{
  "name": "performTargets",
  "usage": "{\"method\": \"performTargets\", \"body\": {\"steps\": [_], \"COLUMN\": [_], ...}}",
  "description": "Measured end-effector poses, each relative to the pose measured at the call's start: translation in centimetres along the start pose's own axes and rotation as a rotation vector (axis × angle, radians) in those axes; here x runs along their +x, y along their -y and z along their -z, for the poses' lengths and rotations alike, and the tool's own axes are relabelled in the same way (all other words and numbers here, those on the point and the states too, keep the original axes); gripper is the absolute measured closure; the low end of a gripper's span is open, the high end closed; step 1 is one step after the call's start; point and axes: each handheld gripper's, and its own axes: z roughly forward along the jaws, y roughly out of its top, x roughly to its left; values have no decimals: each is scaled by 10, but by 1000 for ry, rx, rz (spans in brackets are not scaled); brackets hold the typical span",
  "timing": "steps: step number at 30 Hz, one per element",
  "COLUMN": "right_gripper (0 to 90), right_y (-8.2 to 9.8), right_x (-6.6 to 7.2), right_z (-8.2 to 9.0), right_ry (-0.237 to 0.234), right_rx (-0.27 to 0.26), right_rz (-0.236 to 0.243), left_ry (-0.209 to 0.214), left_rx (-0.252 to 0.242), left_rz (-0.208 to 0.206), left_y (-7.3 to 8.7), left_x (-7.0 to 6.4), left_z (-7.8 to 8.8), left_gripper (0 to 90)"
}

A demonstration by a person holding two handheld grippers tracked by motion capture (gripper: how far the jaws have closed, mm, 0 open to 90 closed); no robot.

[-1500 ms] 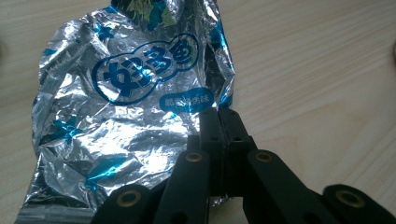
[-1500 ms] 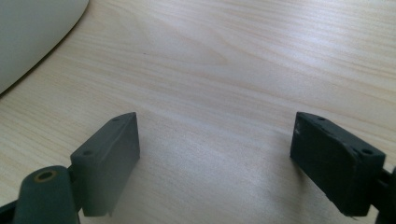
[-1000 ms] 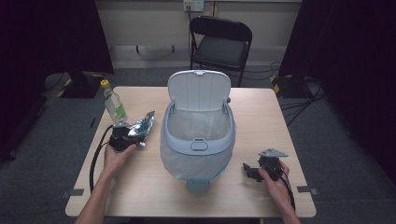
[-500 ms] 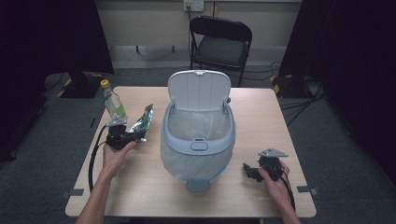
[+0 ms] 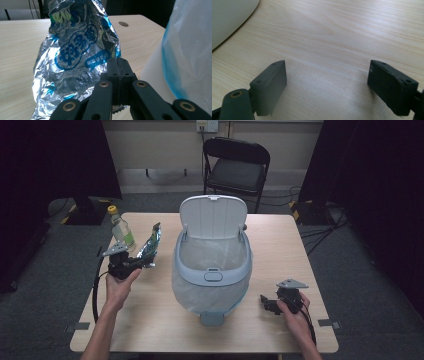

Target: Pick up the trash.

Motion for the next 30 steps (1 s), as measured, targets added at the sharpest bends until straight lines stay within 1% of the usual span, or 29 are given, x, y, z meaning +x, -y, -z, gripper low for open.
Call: {"method": "performTargets", "body": {"steps": [3,8,10,12,16,18,22,23,24,27,28,30], "right_gripper": [146,146,146,146,146,146,146,146,146,146,146,146], "right_y": [0,0,0,0,0,0,0,0,0,0,0,0], "right_x": [0,0,0,0,0,0,0,0,0,0,0,0], "right_z": [0,0,0,0,0,0,0,0,0,0,0,0], "right_ry": [0,0,0,0,0,0,0,0,0,0,0,0], "right_rx": [0,0,0,0,0,0,0,0,0,0,0,0], "right_rz": [1,0,0,0,0,0,0,0,0,0,0,0], "left_ry": [9,21,31,24,31,38,49,56,52,64,68,71], "left_rx": [-24,-63,-75,-79,-102,-120,-153,-158,-160,-176,-181,-193], "left_rz": [-7,-48,-37,-41,-45,-43,-59,-57,-70,-97,-94,-110], "left_y": [-5,-16,-19,-21,-25,-28,-36,-39,-40,-49,-51,-55], "left_x": [-5,-16,-20,-21,-23,-24,-29,-32,-34,-41,-43,-48], "left_z": [5,12,14,16,22,26,34,36,37,42,43,46], "left_gripper": [899,899,899,899,898,899,899,899,899,899,899,898]}}
